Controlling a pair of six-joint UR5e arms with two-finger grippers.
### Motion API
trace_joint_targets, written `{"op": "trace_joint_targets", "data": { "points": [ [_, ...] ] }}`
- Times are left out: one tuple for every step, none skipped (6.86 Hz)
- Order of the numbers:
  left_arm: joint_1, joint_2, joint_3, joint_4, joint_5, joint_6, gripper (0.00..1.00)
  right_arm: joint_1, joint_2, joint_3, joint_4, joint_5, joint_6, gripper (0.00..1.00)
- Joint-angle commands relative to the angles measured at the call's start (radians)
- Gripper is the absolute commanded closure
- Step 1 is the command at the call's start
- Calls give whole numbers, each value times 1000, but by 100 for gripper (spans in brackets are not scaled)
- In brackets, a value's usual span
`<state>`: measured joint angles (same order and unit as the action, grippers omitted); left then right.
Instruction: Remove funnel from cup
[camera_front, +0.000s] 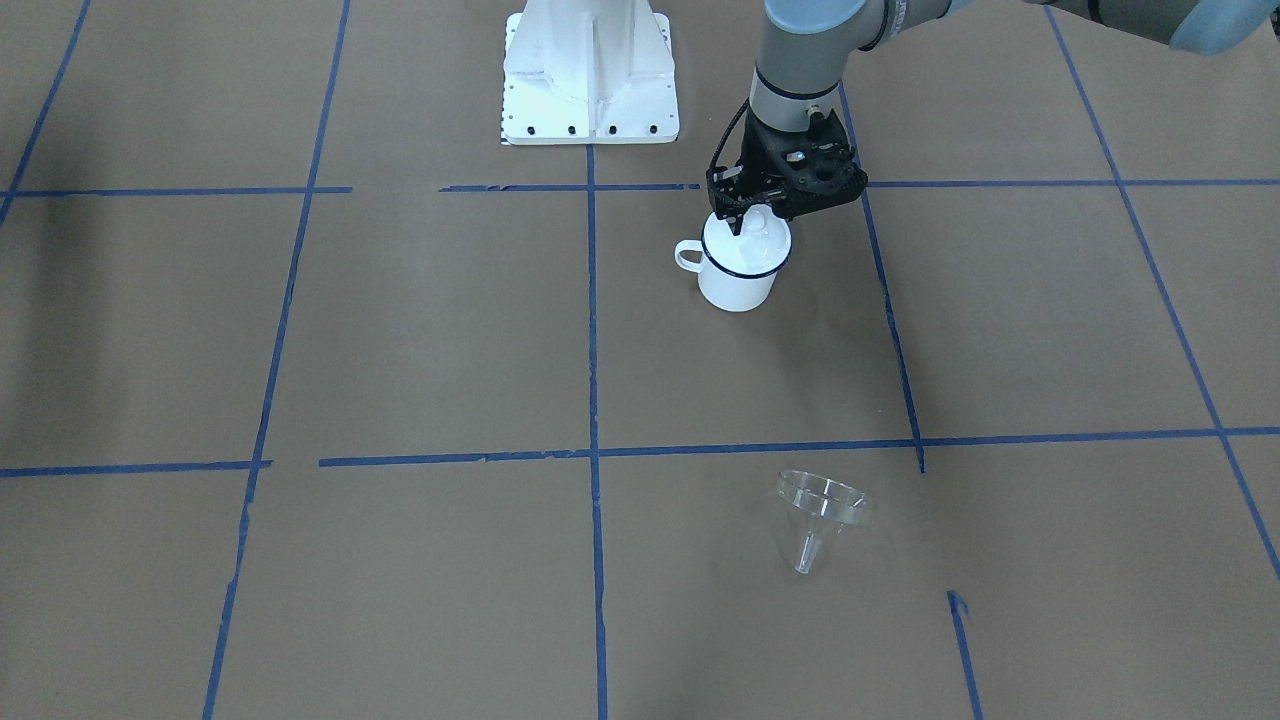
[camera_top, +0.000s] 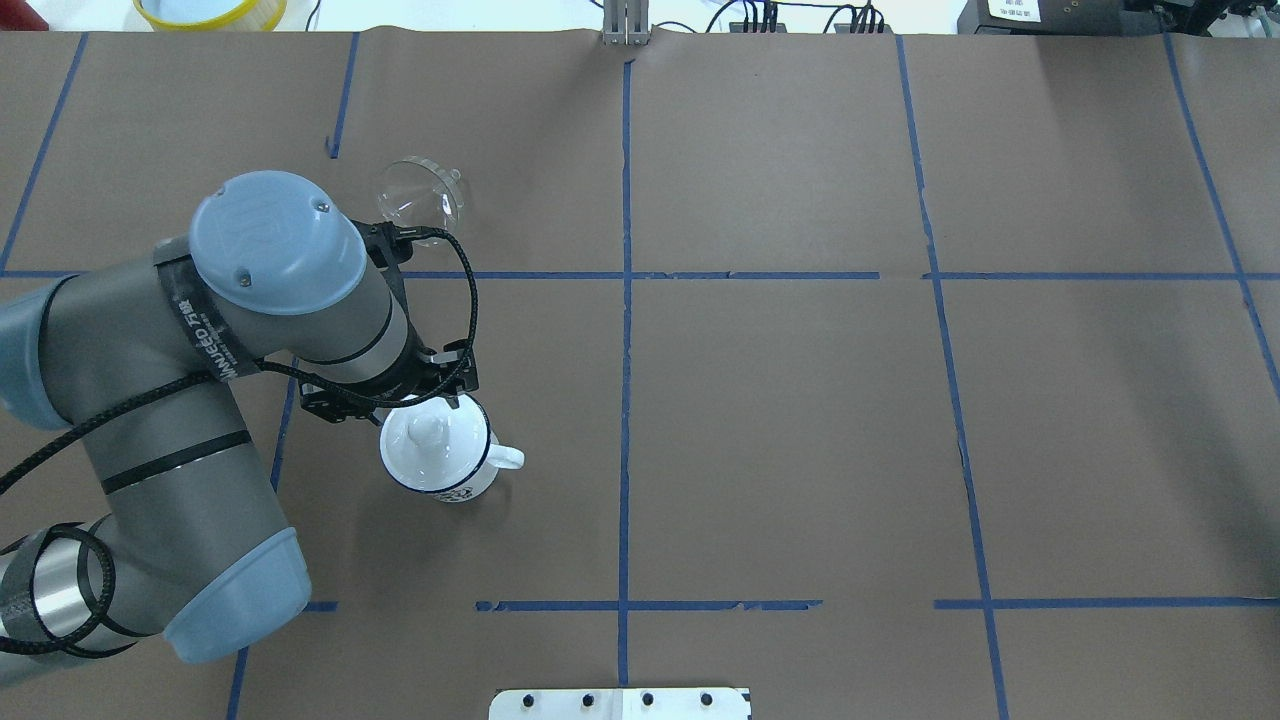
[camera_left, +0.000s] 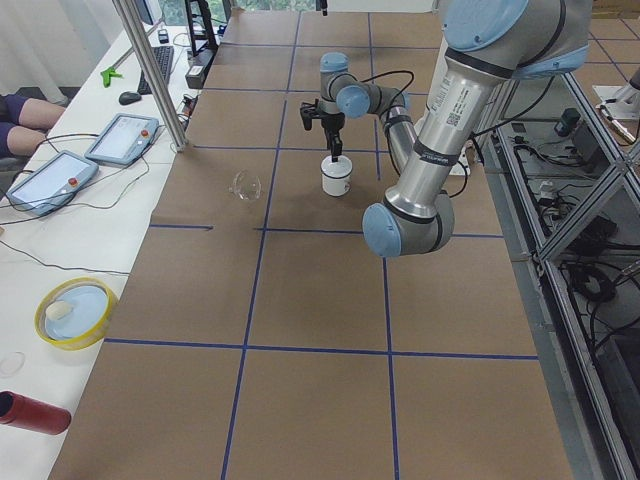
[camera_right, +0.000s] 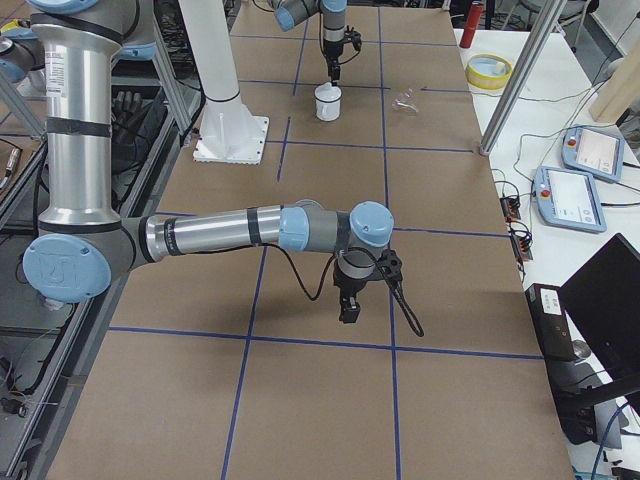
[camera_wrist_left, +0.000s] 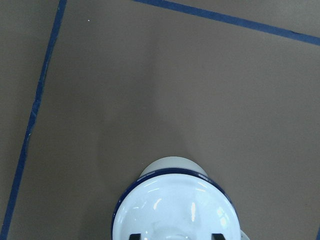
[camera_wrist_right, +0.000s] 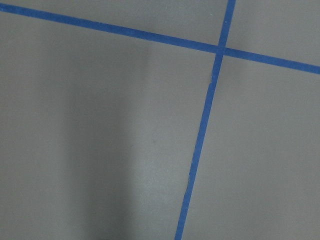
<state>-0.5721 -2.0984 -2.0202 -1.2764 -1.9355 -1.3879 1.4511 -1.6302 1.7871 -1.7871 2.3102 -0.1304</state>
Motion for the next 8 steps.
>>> {"op": "trace_joint_targets", "data": {
  "points": [
    [-2, 1, -9, -1, 1, 4, 0, 0, 0, 0, 0, 0, 0, 0],
    [-23, 3, -34, -1, 1, 47, 0, 0, 0, -1, 0, 0, 0, 0],
    [-82, 1, -37, -1, 0, 166, 0, 0, 0, -2, -2, 0, 0, 0],
    [-129, 0, -37, -9, -3, 225, 0, 0, 0, 0, 0, 0, 0, 0],
    [-188, 6, -31, -36, -3, 298, 0, 0, 0, -1, 0, 0, 0, 0],
    [-306, 30, -23, -61, -16, 423, 0, 0, 0, 0, 0, 0, 0, 0],
    [-392, 64, -9, -66, -19, 525, 0, 0, 1, -1, -2, 0, 2, 0],
    [-496, 89, 47, -67, -86, 646, 0, 0, 1, -2, 0, 0, 0, 0]
  ]
}}
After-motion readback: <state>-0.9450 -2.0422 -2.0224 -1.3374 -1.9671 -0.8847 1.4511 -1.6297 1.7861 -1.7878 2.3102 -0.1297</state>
